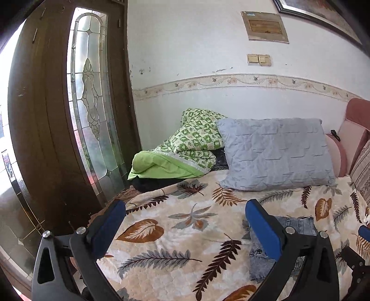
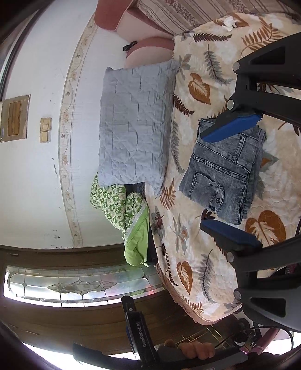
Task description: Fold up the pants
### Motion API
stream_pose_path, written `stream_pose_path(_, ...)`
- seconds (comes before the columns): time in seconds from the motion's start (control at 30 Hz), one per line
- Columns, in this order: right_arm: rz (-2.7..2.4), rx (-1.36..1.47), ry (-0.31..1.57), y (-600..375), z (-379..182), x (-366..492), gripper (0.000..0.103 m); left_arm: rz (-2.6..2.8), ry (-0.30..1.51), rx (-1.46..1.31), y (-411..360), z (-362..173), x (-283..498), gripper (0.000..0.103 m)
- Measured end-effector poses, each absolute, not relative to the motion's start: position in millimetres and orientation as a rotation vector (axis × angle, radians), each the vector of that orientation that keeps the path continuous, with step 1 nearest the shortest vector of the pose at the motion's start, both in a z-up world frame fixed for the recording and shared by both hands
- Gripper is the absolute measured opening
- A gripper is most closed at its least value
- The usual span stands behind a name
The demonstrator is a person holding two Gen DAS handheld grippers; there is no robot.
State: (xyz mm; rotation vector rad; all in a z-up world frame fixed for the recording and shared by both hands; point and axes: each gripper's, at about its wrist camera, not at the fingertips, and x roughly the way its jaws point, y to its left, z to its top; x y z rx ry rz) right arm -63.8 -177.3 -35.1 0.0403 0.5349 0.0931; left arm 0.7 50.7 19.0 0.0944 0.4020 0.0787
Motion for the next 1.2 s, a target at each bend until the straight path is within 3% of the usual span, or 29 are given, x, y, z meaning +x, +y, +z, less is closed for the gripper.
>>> stream_pose_path(1.2, 0.073, 0.036, 0.399, -176, 18, -131, 0.073, 0.054, 0.283, 0.124, 41, 73, -80, 0.103)
